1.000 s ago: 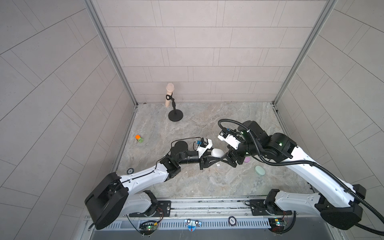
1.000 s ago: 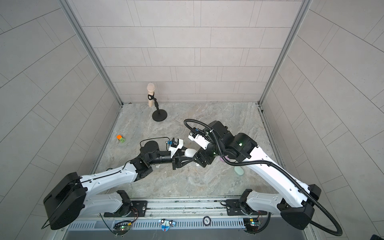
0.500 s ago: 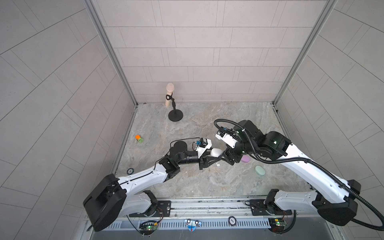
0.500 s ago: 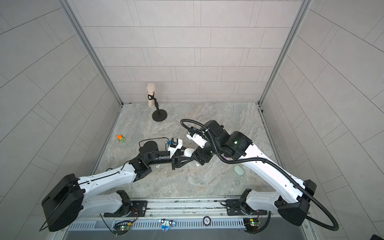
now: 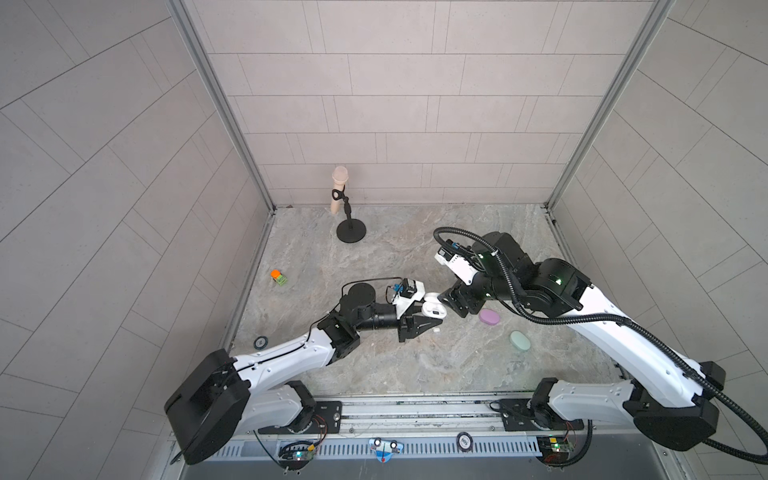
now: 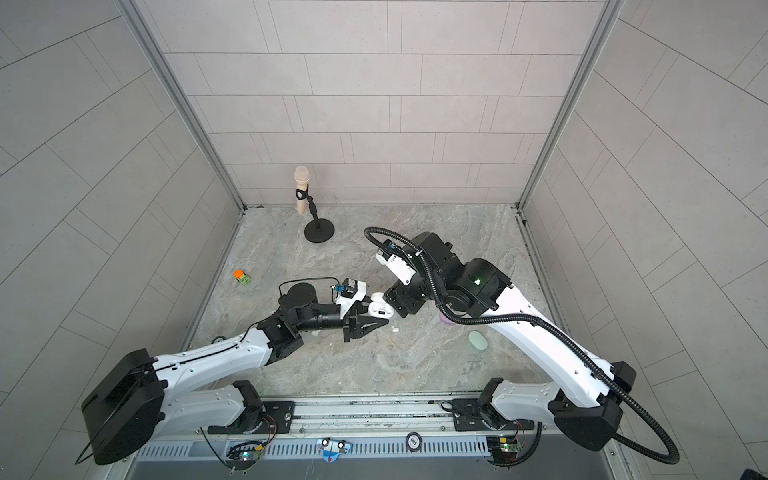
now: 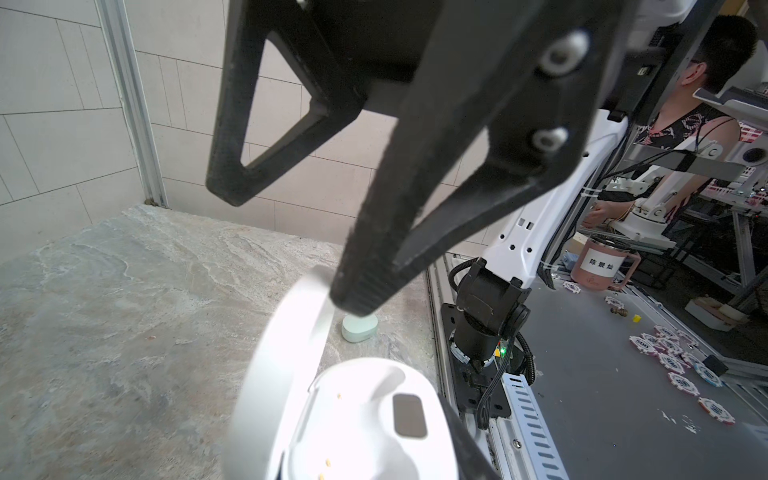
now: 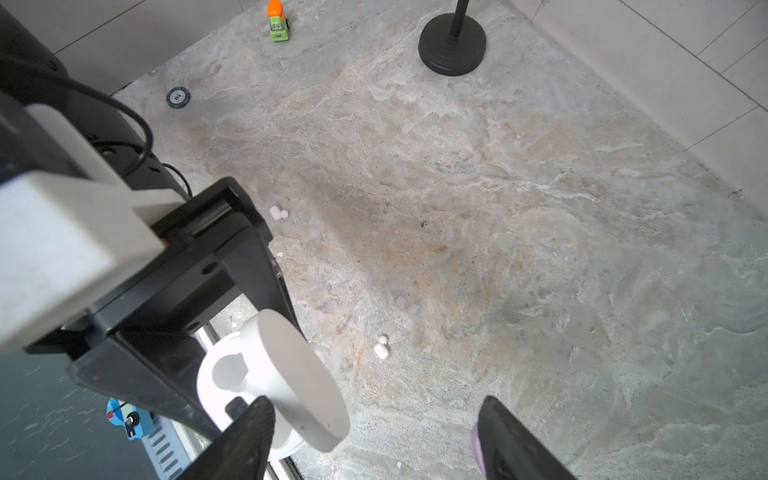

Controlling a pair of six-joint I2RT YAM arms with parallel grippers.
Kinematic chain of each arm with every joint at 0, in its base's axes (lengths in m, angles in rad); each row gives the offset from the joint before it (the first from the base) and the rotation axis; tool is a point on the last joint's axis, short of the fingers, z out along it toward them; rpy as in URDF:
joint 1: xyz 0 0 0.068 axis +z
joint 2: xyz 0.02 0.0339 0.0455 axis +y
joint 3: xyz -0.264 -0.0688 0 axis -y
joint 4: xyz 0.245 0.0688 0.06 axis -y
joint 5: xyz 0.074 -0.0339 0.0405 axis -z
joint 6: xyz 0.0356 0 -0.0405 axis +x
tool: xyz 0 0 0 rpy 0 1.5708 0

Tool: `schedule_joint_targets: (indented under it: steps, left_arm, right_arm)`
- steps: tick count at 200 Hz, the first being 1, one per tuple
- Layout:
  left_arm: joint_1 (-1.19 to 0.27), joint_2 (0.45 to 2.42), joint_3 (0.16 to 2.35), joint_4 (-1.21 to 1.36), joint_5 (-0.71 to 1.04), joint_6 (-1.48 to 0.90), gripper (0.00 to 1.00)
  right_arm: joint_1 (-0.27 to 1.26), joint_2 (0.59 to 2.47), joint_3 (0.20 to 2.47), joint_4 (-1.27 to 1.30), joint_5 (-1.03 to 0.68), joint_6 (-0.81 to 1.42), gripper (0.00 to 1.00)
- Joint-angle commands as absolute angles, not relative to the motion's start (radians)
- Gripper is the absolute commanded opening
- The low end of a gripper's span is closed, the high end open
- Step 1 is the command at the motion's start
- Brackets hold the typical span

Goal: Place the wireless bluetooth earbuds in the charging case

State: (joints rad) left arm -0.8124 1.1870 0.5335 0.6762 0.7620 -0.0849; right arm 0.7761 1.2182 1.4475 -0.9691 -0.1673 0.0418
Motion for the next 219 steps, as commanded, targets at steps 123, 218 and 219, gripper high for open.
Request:
schedule_joint_targets:
  steps: [123,218,219]
  left_arm:
    - [-0.772,1.074,0.404,0.721,0.627,-0.074,0.24]
    - [-0.723,0.927,0.312,0.705,0.538,-0.058,0.22]
    - [-0.723,0.927,0.311,0.705,0.538,-0.057,0.22]
  right_arm:
    - [0.729,1.173,1.468,-0.988,-0.257,0.201,0.92]
    - [0.664,1.225,1.016,-0.742,-0.232,0.643,0.92]
    - [0.665,1.229,1.013,-0.742,-0.231,0.646,0.92]
